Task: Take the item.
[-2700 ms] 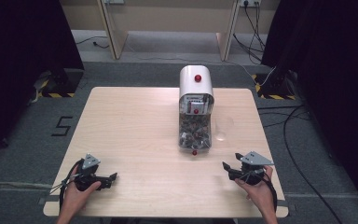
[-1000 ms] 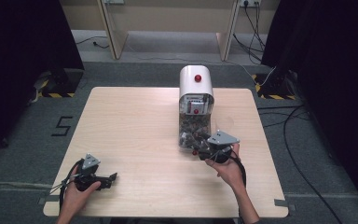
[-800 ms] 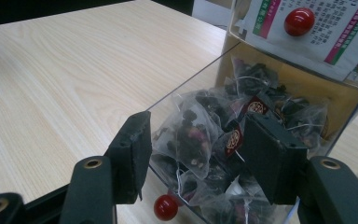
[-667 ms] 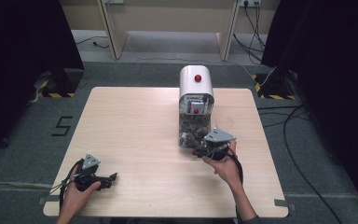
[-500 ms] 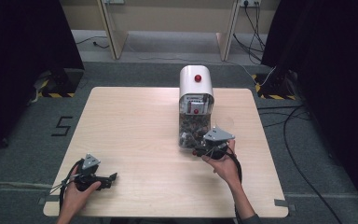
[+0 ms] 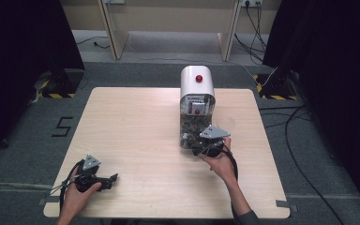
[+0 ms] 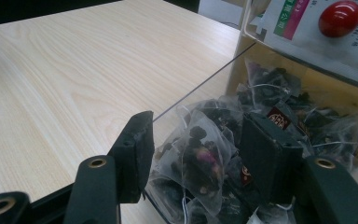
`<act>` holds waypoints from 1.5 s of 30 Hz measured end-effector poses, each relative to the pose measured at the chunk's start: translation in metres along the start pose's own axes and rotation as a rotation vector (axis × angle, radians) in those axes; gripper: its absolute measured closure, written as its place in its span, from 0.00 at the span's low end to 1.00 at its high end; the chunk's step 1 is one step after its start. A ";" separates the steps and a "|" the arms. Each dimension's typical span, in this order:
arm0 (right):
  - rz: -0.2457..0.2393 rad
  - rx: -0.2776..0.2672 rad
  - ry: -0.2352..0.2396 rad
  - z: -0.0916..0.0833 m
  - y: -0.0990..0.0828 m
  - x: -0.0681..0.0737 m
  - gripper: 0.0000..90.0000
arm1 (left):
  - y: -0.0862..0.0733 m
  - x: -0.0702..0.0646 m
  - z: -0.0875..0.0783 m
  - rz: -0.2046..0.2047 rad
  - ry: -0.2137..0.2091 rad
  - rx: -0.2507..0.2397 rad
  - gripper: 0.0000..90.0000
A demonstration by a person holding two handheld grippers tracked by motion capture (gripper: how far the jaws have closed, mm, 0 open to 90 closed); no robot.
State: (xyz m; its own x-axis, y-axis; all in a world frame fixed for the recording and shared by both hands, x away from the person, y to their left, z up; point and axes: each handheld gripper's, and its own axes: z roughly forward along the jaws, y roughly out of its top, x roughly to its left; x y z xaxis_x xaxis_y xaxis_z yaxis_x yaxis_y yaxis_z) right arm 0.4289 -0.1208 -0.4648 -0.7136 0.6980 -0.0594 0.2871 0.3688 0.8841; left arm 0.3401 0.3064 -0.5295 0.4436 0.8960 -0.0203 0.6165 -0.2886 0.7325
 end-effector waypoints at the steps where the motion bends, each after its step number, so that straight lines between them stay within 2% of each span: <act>1: 0.000 -0.001 -0.001 0.001 0.000 0.000 0.51 | 0.000 0.000 0.000 0.000 0.000 0.000 0.00; 23: -0.005 0.072 -0.008 0.023 -0.012 0.000 0.52 | 0.000 0.000 0.000 0.000 0.000 0.000 0.00; 28: -0.033 0.091 -0.034 0.025 -0.015 0.000 0.60 | 0.000 0.000 0.000 0.001 0.000 0.000 0.00; 30: -0.069 0.103 -0.043 0.025 -0.015 0.000 0.69 | 0.000 0.000 -0.001 0.001 0.000 0.000 0.00; 31: -0.071 0.103 -0.046 0.025 -0.015 0.001 0.72 | -0.001 0.000 -0.001 0.001 0.000 0.000 0.00; 34: -0.099 0.092 -0.054 0.025 -0.016 0.001 0.81 | -0.001 0.000 -0.001 0.001 0.000 0.000 0.00; 36: -0.099 0.084 -0.055 0.024 -0.017 0.001 0.83 | -0.001 0.000 -0.001 0.001 0.000 0.000 0.00; 45: -0.108 0.005 -0.074 0.011 -0.007 0.000 0.84 | -0.001 0.000 -0.001 0.001 -0.001 0.000 0.00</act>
State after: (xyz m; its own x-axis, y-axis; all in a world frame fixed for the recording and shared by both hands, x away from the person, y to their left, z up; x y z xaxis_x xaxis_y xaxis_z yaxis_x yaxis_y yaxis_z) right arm 0.4339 -0.1169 -0.4759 -0.6915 0.6975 -0.1880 0.2145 0.4467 0.8686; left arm 0.3392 0.3064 -0.5295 0.4445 0.8956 -0.0199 0.6162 -0.2895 0.7324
